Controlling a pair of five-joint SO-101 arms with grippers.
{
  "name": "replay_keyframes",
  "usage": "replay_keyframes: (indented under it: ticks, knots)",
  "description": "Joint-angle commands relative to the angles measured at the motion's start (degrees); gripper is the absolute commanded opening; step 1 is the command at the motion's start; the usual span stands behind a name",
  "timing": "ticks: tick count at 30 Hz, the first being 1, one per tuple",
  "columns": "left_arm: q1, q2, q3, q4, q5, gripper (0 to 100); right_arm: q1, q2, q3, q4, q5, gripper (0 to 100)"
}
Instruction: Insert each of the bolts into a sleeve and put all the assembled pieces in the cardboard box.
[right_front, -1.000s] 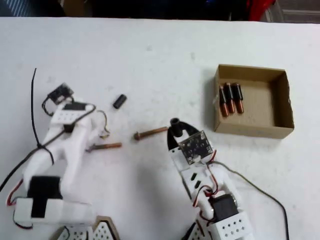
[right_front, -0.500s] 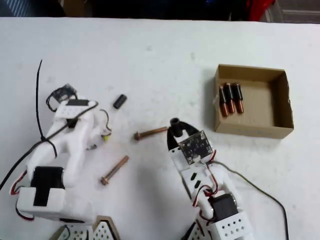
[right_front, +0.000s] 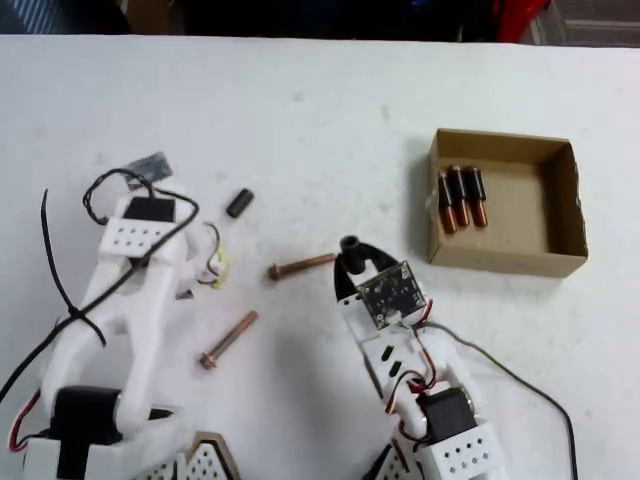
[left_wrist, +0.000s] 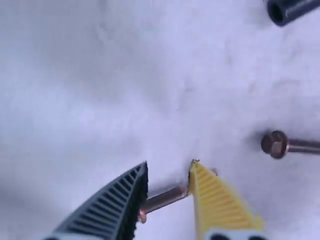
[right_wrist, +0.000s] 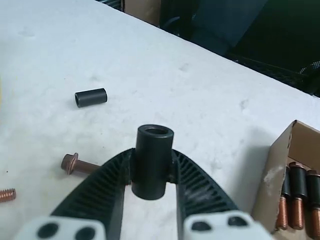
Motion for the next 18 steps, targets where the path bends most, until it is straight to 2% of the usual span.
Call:
replay_keyframes:
  ticks: [1, 5, 11, 13, 18]
  knots:
    - [0.7, -2.5, -1.6, 2.3, -12.6, 17, 0.4, -0.5, 1.3, 0.0, -0.3, 1.7]
    - [1.1, -2.4, -1.5, 6.1, -29.6, 17, 0.4, -0.5, 1.3, 0.0, -0.3, 1.7]
    - [1.2, -2.8, 2.9, 4.3, -55.4, 16, 0.4, -0.5, 1.3, 0.0, -0.3, 1.7]
    - [1.0, -2.9, 3.9, 3.6, -58.8, 16, 0.4, -0.5, 1.3, 0.0, -0.3, 1.7]
    - [3.8, -2.9, 6.5, 3.3, -58.8, 16, 0.4, -0.5, 1.3, 0.0, -0.3, 1.7]
